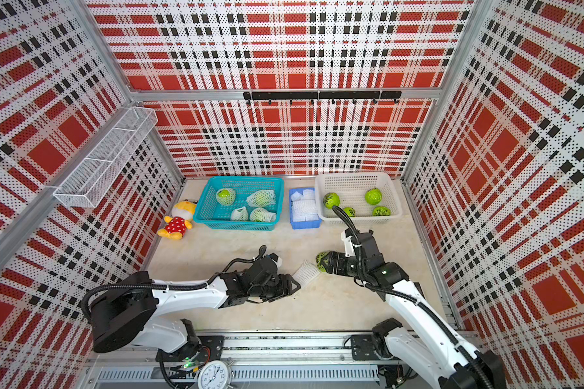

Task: Sleeve custard apples in foam nets
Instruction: Pick up the foam net from the center of the board.

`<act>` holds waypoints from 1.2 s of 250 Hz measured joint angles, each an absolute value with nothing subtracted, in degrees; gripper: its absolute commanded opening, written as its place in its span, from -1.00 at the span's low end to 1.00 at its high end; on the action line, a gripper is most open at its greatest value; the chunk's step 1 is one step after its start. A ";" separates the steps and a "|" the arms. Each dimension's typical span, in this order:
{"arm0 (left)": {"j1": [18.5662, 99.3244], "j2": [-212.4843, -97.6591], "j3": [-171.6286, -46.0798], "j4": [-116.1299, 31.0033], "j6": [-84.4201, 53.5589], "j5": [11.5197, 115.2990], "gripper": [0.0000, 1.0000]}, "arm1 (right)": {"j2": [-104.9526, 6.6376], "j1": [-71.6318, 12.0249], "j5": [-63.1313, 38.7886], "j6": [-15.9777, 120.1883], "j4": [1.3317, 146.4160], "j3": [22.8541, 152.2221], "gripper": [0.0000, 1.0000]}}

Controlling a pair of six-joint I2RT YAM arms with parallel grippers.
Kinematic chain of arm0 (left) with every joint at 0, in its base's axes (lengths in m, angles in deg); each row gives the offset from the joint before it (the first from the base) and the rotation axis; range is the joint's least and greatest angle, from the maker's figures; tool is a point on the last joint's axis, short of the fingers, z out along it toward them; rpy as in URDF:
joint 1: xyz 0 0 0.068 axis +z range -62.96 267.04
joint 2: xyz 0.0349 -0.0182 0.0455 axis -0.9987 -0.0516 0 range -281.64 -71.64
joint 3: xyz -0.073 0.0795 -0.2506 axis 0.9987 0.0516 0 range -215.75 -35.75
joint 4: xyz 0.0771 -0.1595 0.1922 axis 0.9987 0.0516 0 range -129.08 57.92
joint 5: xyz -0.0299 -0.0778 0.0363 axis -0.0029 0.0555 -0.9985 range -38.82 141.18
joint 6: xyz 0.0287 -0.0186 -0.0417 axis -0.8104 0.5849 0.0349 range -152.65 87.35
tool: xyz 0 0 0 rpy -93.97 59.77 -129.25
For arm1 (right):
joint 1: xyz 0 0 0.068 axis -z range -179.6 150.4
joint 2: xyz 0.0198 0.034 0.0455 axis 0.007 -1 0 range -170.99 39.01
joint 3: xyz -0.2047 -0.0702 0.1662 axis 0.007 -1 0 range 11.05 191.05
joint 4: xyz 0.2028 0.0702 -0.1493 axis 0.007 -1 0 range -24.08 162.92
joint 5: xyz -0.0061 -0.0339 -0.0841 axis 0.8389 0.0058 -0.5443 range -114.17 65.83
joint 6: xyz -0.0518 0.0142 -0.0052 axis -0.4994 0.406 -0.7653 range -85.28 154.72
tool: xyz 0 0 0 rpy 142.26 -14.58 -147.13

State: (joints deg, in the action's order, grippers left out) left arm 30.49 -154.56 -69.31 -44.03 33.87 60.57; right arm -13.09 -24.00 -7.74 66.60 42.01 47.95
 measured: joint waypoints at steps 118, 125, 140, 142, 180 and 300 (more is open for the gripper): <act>31.47 -158.01 -65.70 -51.64 35.53 56.22 -0.04 | -10.36 -24.03 -8.23 66.60 39.71 48.81 0.58; 31.47 -158.08 -65.51 -52.21 35.73 55.89 -0.05 | -10.16 -24.00 -8.25 66.60 39.54 48.81 0.57; 31.47 -158.12 -65.09 -53.61 36.23 55.19 -0.04 | -9.90 -24.03 -8.36 66.60 39.14 48.81 0.58; 31.47 -158.14 -65.03 -53.80 36.28 55.15 -0.04 | -9.88 -24.03 -8.38 66.60 39.10 48.81 0.57; 31.47 -158.80 -64.72 -57.23 37.02 53.86 -0.08 | -9.77 -24.03 -8.62 66.60 38.66 48.81 0.57; 31.80 -162.03 -64.15 -63.53 38.94 51.32 -1.00 | -8.54 -24.03 -9.89 66.60 37.13 48.87 0.58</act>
State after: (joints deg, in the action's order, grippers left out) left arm 31.80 -162.03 -64.15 -63.53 38.94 51.32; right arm -8.54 -24.03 -9.89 66.60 37.13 48.87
